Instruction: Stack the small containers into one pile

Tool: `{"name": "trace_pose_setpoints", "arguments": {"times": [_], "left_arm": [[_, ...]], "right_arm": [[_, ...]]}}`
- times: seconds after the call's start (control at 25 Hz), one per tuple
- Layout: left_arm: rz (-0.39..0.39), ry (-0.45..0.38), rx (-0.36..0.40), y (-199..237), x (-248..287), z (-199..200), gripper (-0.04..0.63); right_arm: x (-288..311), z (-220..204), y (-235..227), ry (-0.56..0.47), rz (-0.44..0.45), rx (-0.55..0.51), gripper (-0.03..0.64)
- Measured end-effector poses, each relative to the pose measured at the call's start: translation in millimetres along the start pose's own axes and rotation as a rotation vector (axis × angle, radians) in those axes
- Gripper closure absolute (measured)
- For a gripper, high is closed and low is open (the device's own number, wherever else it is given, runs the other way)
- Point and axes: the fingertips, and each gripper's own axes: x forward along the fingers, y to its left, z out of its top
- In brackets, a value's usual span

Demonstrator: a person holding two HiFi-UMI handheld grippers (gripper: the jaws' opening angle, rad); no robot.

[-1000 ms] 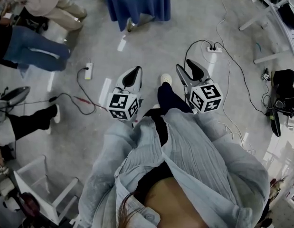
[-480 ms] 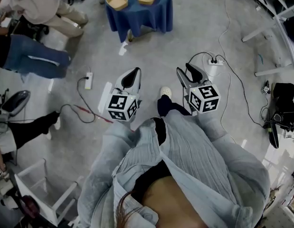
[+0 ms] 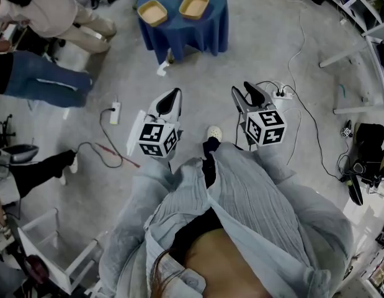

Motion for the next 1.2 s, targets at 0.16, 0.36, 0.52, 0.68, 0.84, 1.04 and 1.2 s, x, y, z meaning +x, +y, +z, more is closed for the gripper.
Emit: {"name": "trace_pose_setpoints", "arguments": {"times": [0.16,0.36,0.52,0.68,0.84,1.04,1.2], "left_arm": [[0.018,0.003,0.001,7,24,5,0.588],[0.038,-0.002,0.000,11,49,14,0.586],[0.057,0.003,-0.012,8,52,12,0.586],[0.062,0.011,-0.029,6,54,3,0.587],[0.076,0.024,-0.038,10,57,-3,0.586],[0.077,0.034,-0.039,21,69,-1,0.586],[0.076,0.034,-0.038,36,81,5,0.586]], "right_arm": [[18,6,-23,0.024,0.001,0.013,0.443],[34,17,-46,0.028,0.003,0.006,0.443],[38,17,-51,0.031,0.006,0.004,0.459],[40,14,-55,0.027,-0.005,0.008,0.463],[46,9,-56,0.044,0.007,0.010,0.463],[61,13,-60,0.052,0.012,0.009,0.472],[77,18,-61,0.060,0.016,0.008,0.473]]}}
